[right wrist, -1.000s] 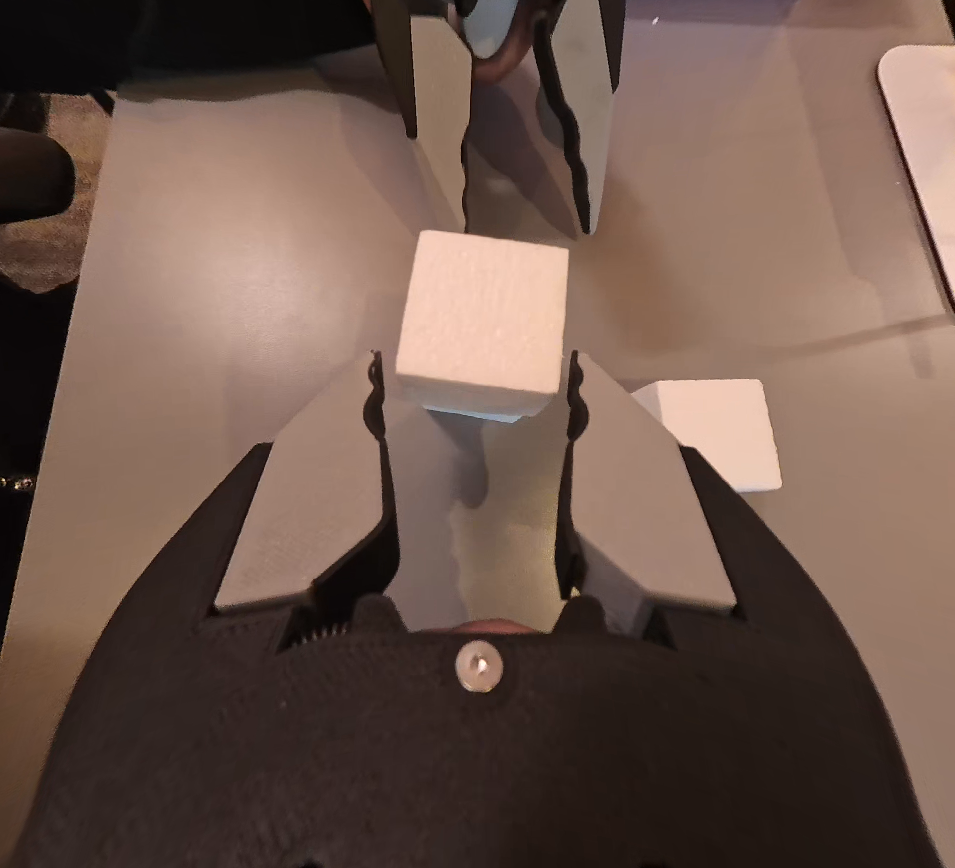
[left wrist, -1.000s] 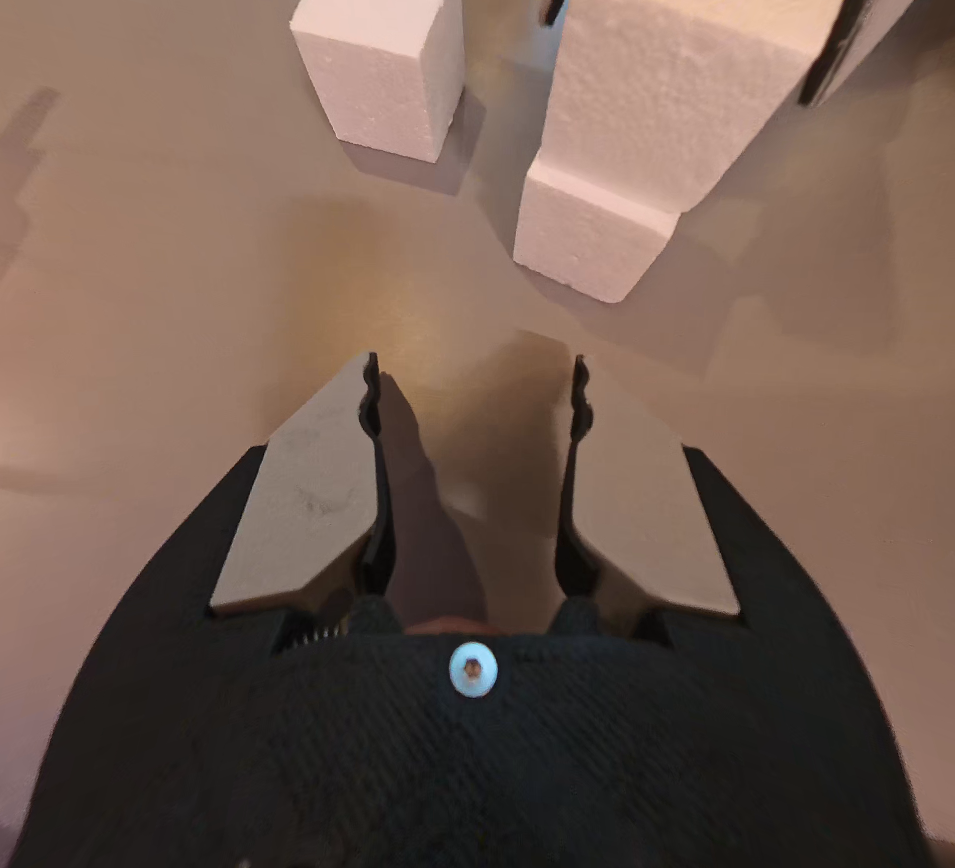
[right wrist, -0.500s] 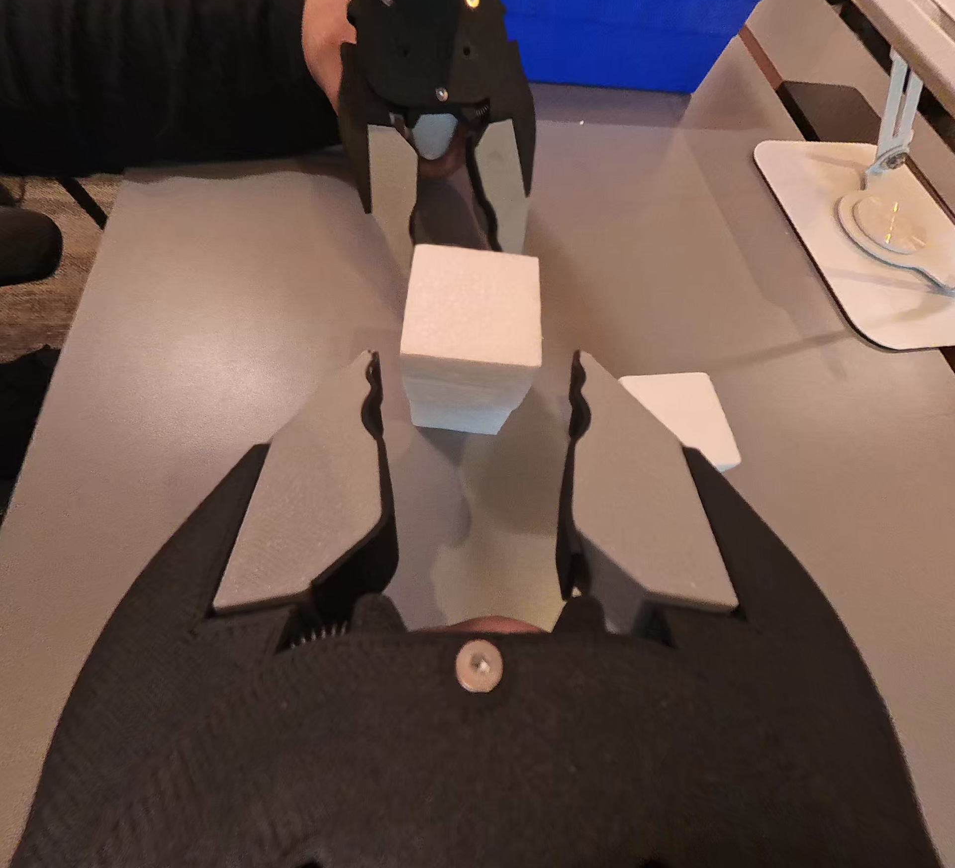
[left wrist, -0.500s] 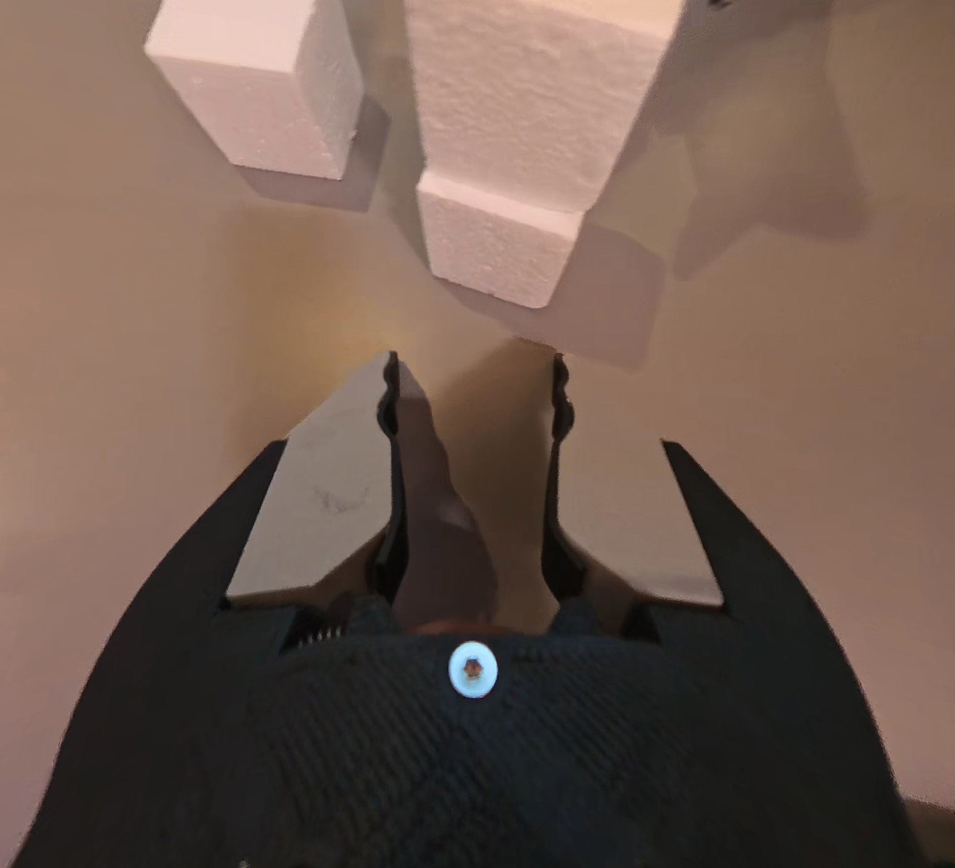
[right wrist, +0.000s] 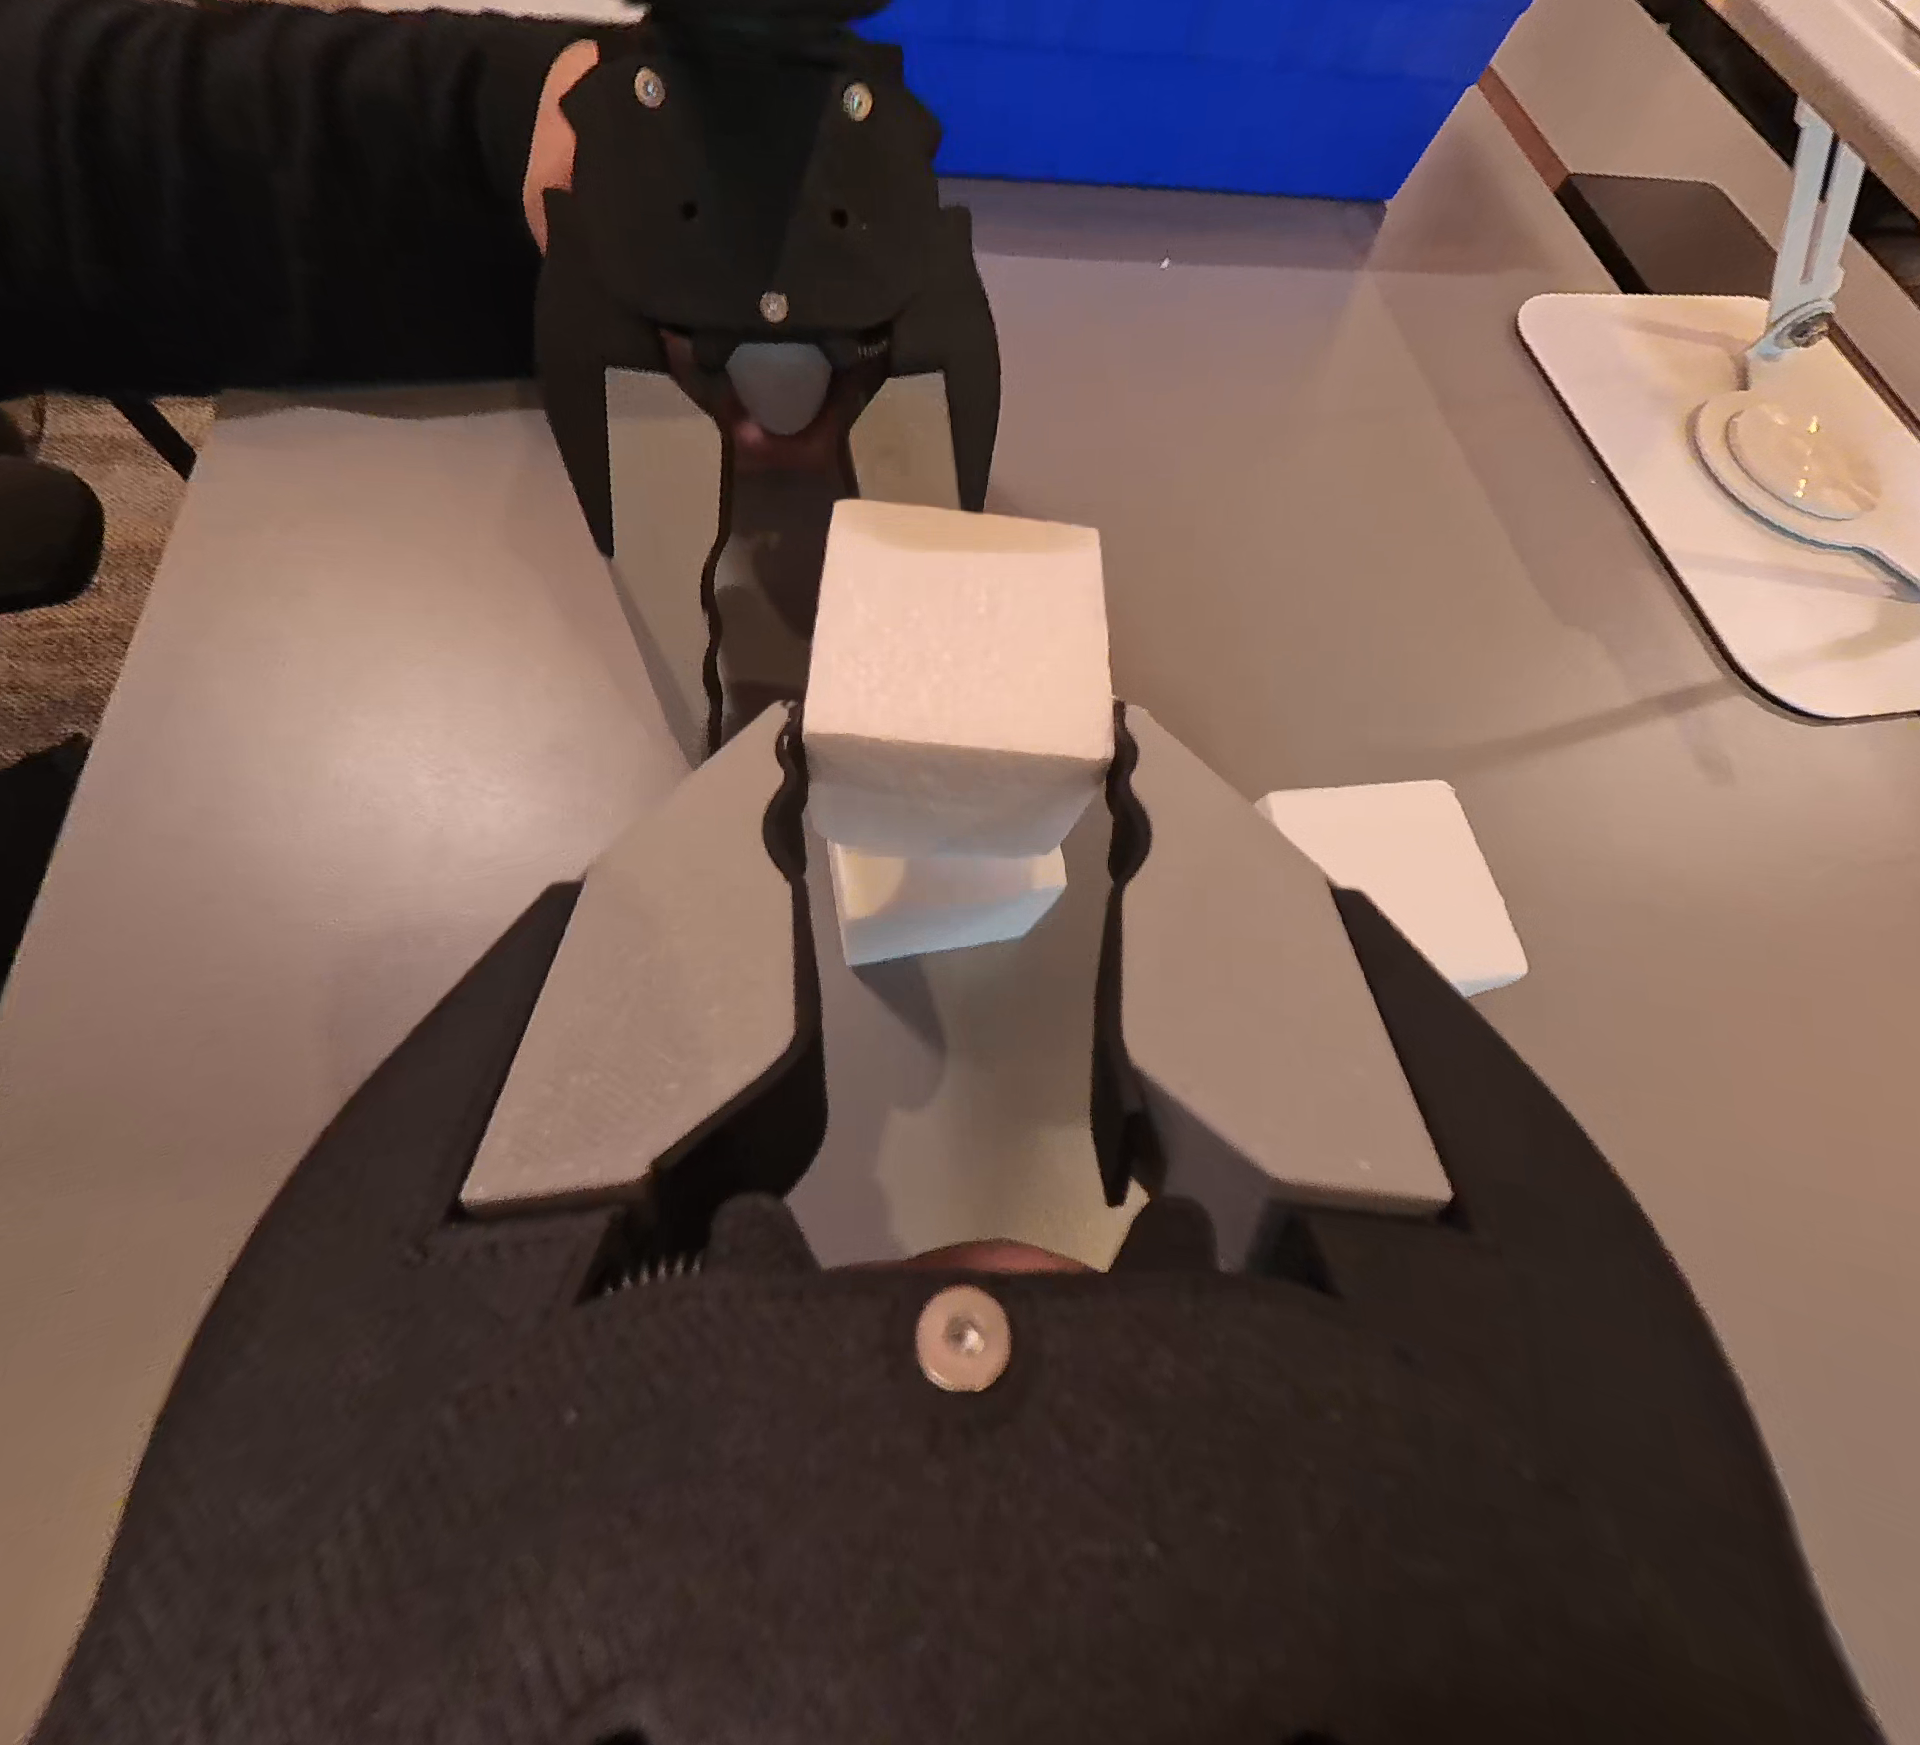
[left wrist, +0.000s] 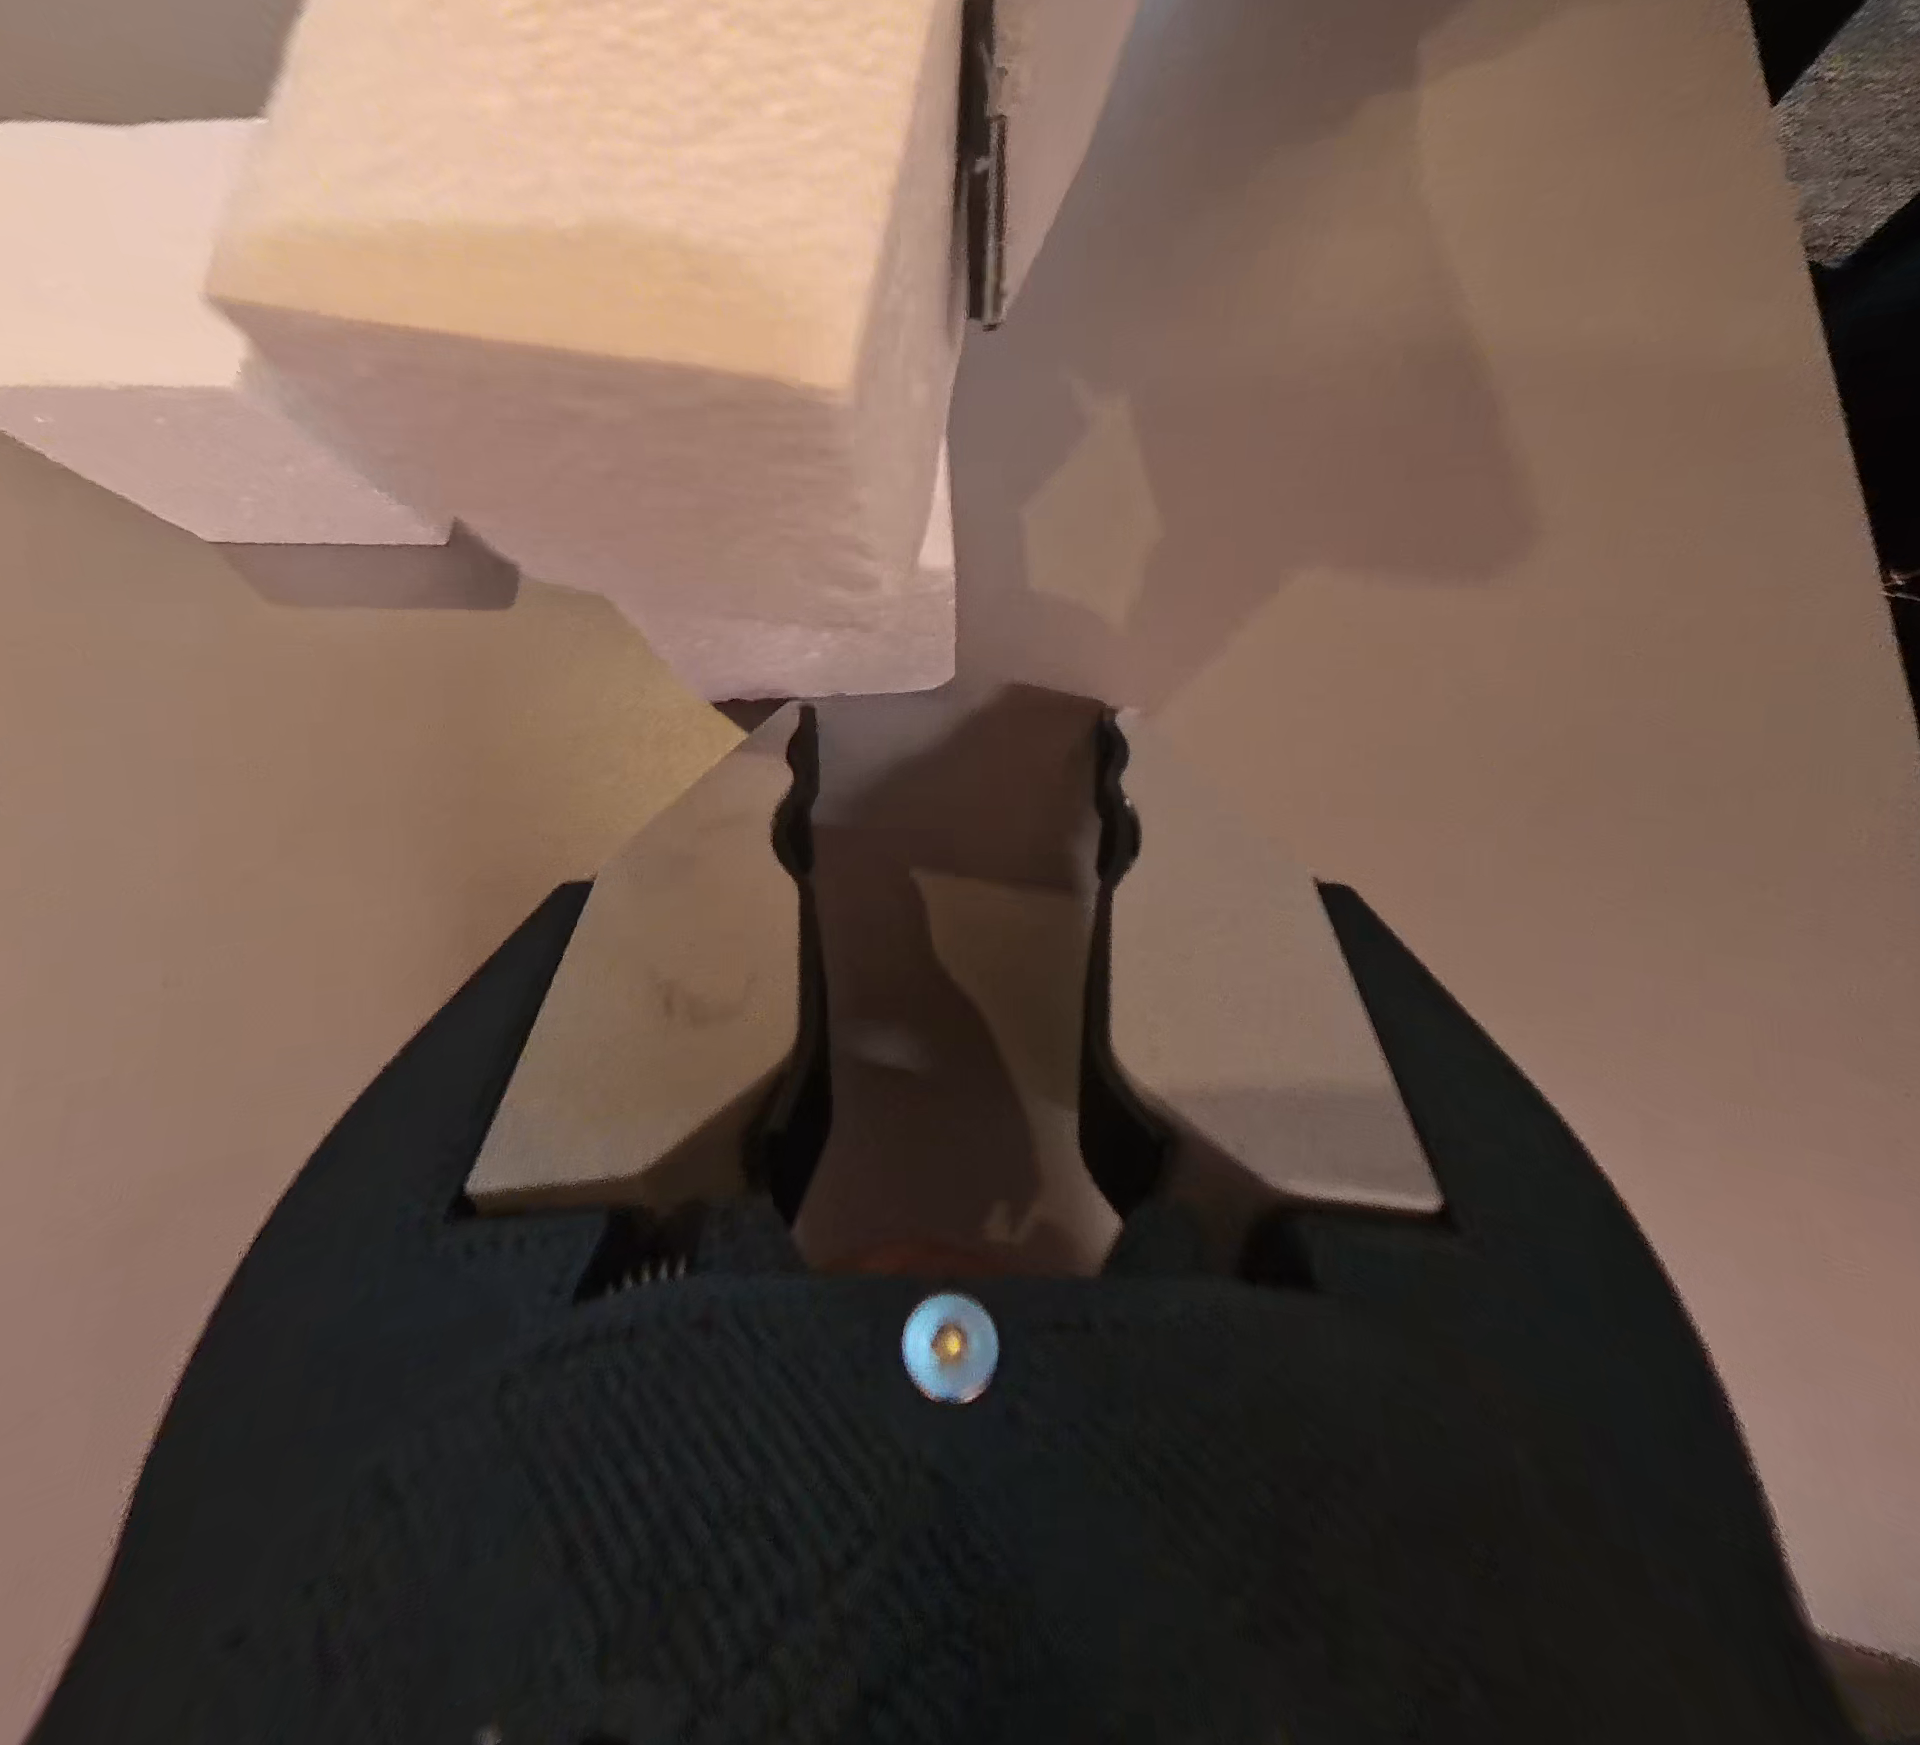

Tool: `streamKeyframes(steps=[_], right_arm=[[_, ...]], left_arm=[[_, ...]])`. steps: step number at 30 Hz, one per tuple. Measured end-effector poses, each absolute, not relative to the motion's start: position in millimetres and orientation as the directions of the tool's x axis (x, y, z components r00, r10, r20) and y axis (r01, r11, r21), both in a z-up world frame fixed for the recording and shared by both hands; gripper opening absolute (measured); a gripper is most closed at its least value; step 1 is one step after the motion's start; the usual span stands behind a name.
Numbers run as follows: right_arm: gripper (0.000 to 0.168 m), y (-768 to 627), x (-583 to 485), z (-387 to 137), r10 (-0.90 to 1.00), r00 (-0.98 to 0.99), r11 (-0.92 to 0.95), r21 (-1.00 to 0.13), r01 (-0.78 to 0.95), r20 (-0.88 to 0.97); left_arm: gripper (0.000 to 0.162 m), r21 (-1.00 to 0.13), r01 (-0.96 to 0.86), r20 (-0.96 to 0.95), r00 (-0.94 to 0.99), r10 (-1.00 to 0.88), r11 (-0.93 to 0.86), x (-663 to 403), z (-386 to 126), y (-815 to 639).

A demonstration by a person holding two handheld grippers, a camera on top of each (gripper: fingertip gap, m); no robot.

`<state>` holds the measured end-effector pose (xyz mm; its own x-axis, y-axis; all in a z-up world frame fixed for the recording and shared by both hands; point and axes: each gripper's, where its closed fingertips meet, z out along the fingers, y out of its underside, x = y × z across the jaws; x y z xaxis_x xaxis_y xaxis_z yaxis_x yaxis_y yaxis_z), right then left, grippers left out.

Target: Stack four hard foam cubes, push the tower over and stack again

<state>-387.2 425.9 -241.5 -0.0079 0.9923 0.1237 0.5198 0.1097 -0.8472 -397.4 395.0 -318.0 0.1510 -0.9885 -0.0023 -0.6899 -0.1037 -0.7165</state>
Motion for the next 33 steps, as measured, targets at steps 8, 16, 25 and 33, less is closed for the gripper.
streamKeyframes(steps=[8, 16, 25, 33], right_arm=[[0.056, 424, -379, -233, 0.991, -0.052, 0.132, -0.866, 0.482, 0.123], [0.056, 426, -378, -245, 0.988, -0.079, 0.155, -0.851, 0.501, 0.134], [0.056, 429, -378, -245, 0.991, -0.075, 0.135, -0.863, 0.488, 0.113], [0.068, 429, -379, -249, 0.994, -0.071, 0.108, -0.861, 0.496, 0.083]], left_arm=[[0.053, -0.726, -0.675, 0.018, 0.173, -0.985, -0.132, -402, -318, 399], [0.055, -0.729, -0.672, 0.018, 0.175, -0.984, -0.133, -403, -317, 400], [0.058, -0.728, -0.674, 0.01, 0.173, -0.985, -0.126, -402, -318, 400], [0.06, -0.731, -0.67, 0.019, 0.17, -0.985, -0.13, -402, -317, 399]])
